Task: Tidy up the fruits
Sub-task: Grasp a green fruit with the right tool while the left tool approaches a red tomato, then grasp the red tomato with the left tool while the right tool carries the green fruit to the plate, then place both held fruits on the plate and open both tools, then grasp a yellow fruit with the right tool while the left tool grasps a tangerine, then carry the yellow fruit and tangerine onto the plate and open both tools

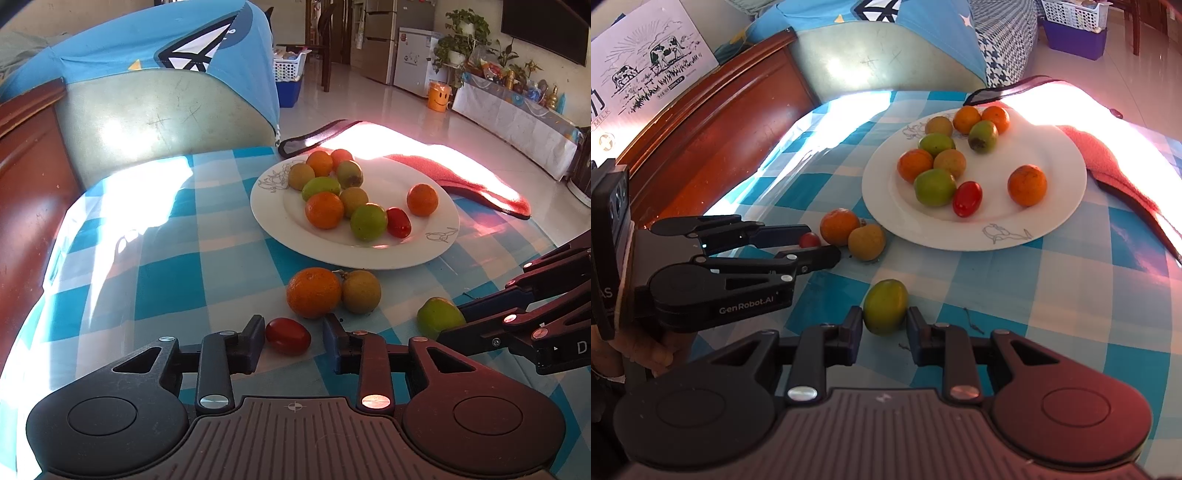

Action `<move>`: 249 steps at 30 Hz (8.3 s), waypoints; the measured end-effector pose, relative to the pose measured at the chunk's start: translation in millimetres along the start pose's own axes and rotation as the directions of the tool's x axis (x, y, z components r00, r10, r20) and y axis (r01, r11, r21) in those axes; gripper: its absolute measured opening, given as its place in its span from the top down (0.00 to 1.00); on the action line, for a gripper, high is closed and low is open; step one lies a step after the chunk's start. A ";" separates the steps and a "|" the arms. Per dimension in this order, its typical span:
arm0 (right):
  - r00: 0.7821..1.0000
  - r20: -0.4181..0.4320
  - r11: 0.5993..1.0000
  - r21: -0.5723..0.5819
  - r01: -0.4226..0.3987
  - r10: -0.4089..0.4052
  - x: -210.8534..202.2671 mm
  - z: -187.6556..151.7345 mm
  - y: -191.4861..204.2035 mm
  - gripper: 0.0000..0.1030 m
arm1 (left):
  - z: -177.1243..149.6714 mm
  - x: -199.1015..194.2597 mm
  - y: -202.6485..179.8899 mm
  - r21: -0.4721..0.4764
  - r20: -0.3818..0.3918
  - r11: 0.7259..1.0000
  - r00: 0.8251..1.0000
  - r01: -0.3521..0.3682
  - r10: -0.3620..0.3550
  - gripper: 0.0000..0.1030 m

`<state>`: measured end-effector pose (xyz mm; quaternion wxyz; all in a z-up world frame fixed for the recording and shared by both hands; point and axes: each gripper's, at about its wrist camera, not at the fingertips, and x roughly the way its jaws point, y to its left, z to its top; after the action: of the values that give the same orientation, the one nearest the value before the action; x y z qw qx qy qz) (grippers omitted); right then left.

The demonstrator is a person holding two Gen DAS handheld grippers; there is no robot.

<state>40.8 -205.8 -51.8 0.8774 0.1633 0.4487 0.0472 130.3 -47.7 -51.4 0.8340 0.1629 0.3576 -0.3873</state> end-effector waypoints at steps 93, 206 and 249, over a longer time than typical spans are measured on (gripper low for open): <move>0.983 0.180 0.987 0.158 0.011 -0.040 -9.1 97.2 -70.9 0.67 | 65.3 1.9 -23.3 -0.281 0.075 0.954 0.989 -0.102 0.128 0.49; 0.995 0.045 0.995 0.026 0.093 -0.094 2.3 5.8 -4.8 0.73 | 25.5 14.7 -21.3 -0.276 -0.038 0.949 0.988 -0.152 0.147 0.70; 0.970 0.234 0.997 0.012 0.072 -0.073 -68.7 60.1 -30.3 0.74 | 47.6 -41.5 -32.0 -0.273 0.134 0.961 0.987 -0.054 0.093 0.70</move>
<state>46.3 -264.8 24.0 0.9250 0.1528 0.3479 -0.0053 109.9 -72.5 11.7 0.8861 0.0328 0.3386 -0.3149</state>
